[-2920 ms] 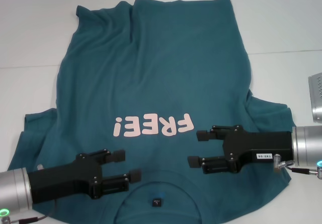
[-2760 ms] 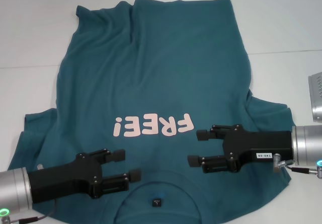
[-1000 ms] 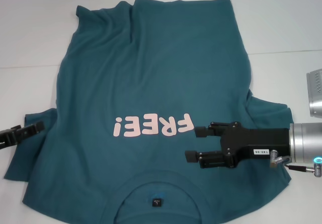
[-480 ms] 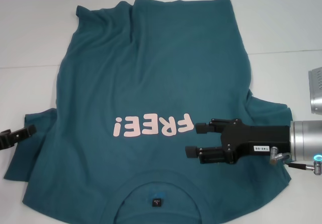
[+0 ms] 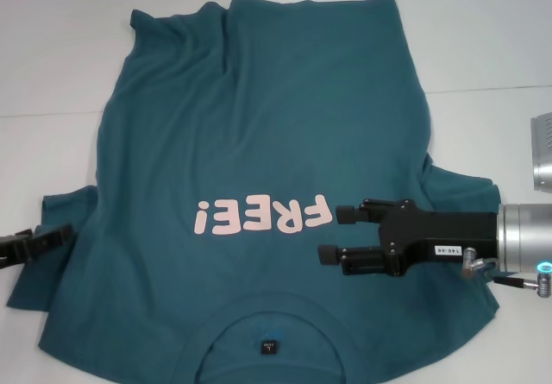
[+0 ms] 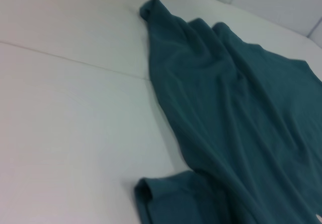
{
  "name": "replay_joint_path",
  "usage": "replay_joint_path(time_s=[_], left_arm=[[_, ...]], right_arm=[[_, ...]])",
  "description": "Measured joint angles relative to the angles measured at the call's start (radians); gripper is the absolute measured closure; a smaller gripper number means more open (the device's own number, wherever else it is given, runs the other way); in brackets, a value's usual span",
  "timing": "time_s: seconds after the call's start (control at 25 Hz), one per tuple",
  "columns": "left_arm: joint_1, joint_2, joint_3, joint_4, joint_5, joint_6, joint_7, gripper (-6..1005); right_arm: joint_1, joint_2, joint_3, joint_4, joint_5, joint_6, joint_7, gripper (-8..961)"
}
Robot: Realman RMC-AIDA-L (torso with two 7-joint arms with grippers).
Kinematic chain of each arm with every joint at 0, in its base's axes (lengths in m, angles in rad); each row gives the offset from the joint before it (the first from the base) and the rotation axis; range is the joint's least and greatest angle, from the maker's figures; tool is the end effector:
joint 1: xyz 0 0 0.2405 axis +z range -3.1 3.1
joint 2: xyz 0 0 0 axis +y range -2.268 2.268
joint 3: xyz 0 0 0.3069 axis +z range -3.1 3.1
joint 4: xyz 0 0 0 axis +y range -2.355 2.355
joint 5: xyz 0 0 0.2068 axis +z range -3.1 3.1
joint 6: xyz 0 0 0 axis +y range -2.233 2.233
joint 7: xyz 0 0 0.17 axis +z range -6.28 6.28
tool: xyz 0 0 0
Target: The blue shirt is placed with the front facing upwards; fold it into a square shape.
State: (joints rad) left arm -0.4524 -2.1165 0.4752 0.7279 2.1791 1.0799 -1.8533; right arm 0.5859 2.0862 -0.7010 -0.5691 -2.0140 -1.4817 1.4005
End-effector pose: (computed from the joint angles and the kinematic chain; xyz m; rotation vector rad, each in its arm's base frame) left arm -0.3977 0.3795 -0.0112 -1.9647 -1.3446 -0.4834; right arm 0.2787 0.3705 -0.0692 -2.7390 0.6974 0.6878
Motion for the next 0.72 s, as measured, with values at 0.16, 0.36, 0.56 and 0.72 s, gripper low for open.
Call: replay_joint_path(time_s=[0.16, 0.36, 0.56, 0.72], left_arm=[[-0.004, -0.002, 0.011, 0.001, 0.015, 0.000, -0.002, 228], [-0.005, -0.002, 0.011, 0.002, 0.016, 0.000, -0.003, 242], [-0.005, -0.002, 0.012, 0.004, 0.019, 0.000, -0.003, 256], [-0.005, -0.002, 0.016, 0.004, 0.021, 0.001, -0.003, 267]], right_arm=[[0.000, 0.000, 0.000, 0.000, 0.000, 0.002, 0.000, 84], [0.000, 0.000, 0.000, 0.000, 0.000, 0.008, 0.000, 85], [0.001, 0.000, 0.000, 0.000, 0.000, 0.012, 0.000, 84], [0.002, 0.000, 0.000, 0.000, 0.000, 0.016, 0.000, 84]])
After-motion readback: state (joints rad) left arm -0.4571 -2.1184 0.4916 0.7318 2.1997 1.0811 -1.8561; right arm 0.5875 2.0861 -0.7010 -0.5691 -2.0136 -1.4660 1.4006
